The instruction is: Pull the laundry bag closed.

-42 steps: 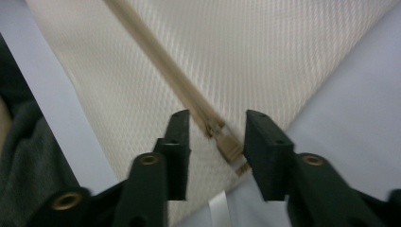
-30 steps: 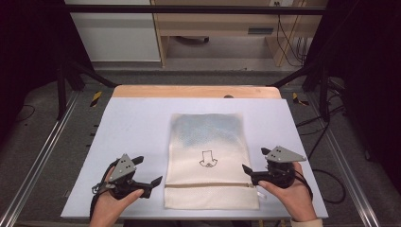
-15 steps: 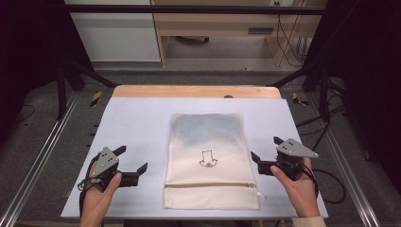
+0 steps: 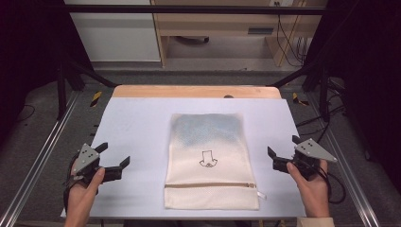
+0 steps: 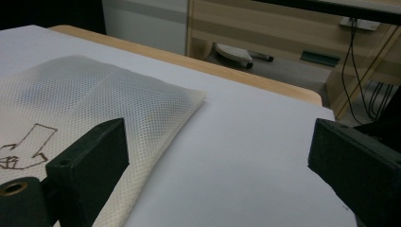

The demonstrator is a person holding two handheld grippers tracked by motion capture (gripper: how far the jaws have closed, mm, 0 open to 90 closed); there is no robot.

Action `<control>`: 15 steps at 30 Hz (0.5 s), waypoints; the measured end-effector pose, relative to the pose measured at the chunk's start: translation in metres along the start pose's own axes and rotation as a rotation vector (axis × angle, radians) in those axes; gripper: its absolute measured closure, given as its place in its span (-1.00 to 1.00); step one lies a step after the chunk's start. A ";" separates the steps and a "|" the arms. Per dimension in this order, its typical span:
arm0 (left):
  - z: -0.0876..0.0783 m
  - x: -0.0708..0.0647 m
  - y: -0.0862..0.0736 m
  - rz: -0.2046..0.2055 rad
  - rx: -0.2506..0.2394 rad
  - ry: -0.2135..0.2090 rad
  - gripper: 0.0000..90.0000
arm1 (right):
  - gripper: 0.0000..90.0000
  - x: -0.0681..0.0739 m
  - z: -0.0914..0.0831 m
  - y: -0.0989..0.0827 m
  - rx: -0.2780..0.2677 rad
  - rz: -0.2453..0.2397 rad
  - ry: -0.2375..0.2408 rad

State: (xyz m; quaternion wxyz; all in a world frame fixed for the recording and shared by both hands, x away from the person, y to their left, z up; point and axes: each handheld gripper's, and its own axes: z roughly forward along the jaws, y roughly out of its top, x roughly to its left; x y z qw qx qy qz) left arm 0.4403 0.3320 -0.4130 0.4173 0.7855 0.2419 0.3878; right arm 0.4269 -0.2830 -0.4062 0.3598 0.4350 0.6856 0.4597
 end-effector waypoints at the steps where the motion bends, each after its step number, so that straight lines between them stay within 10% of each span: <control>1: -0.001 0.003 -0.002 0.004 0.002 0.005 -0.94 | -0.85 -0.003 -0.001 -0.001 -0.001 0.002 -0.009; 15: -0.007 0.025 -0.024 -0.016 0.003 0.092 -0.94 | -0.87 -0.028 -0.007 -0.031 0.036 0.043 -0.069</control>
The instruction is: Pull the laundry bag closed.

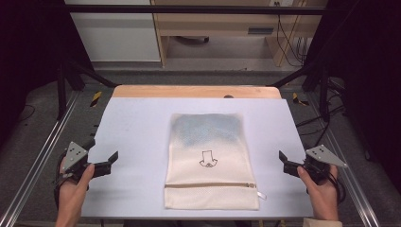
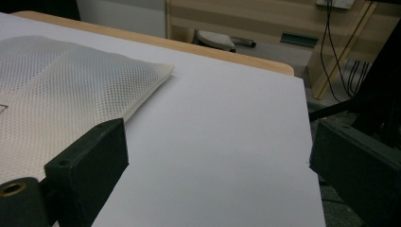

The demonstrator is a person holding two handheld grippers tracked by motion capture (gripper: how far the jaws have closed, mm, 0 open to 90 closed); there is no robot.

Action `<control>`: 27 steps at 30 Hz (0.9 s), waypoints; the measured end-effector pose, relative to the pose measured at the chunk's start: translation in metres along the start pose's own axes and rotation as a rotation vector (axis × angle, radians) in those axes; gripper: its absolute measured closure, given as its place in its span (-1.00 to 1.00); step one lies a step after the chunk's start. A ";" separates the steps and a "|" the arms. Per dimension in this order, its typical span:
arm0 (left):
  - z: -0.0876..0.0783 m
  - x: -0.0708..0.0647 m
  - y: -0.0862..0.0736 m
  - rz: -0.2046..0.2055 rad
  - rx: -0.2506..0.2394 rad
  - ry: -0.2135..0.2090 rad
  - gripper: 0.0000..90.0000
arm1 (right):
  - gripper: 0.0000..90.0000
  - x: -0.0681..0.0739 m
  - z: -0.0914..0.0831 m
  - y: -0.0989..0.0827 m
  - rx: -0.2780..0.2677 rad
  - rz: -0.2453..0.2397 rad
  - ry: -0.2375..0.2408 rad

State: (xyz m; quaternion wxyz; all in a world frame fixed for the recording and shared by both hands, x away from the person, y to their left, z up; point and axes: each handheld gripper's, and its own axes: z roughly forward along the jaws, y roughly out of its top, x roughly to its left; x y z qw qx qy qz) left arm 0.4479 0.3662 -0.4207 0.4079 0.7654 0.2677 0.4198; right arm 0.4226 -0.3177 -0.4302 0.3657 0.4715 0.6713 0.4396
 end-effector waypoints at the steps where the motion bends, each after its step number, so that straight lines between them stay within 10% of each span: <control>1: 0.001 0.001 -0.002 -0.006 0.003 0.003 -0.94 | -0.87 -0.002 0.000 -0.003 0.002 -0.001 -0.005; 15: 0.011 0.020 -0.028 0.010 0.043 -0.002 -0.95 | -0.83 -0.002 0.011 -0.039 0.078 -0.015 0.011; 23: 0.017 0.004 -0.032 -0.037 0.082 -0.002 -0.95 | -0.80 0.005 0.018 -0.049 0.113 -0.006 0.063; 27: 0.022 0.000 -0.024 0.035 0.072 -0.047 -0.96 | -0.80 0.005 0.017 -0.050 0.102 0.002 0.062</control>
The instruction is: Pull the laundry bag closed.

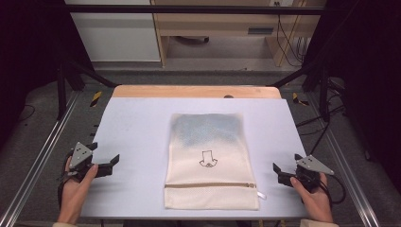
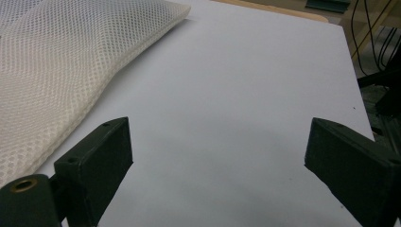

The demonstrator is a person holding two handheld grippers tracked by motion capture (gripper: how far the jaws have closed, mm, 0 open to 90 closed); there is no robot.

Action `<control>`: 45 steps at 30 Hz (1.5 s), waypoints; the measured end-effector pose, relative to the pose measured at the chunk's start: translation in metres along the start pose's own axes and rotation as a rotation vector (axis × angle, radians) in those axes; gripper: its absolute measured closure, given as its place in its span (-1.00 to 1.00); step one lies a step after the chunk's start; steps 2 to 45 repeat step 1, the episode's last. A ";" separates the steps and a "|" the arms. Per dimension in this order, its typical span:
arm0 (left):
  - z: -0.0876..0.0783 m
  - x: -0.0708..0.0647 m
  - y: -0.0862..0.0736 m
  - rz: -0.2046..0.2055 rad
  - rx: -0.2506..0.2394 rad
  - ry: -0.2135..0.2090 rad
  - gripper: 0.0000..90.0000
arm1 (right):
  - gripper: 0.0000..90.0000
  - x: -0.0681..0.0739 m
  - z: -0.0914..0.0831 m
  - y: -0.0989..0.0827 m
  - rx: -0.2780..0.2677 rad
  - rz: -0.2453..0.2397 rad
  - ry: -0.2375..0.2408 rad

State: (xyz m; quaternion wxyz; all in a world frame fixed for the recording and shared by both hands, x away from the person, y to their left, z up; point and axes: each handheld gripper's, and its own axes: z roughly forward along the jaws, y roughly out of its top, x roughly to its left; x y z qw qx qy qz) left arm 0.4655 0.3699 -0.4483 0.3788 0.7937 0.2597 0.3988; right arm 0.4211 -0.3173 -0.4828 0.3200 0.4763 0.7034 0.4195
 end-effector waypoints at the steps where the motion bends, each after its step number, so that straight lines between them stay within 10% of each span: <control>1: 0.001 -0.001 0.001 0.004 -0.001 -0.005 -0.95 | -0.80 0.000 0.000 0.000 0.001 0.001 0.002; 45: 0.001 -0.001 0.001 0.004 -0.001 -0.005 -0.95 | -0.80 0.000 0.000 0.000 0.001 0.001 0.002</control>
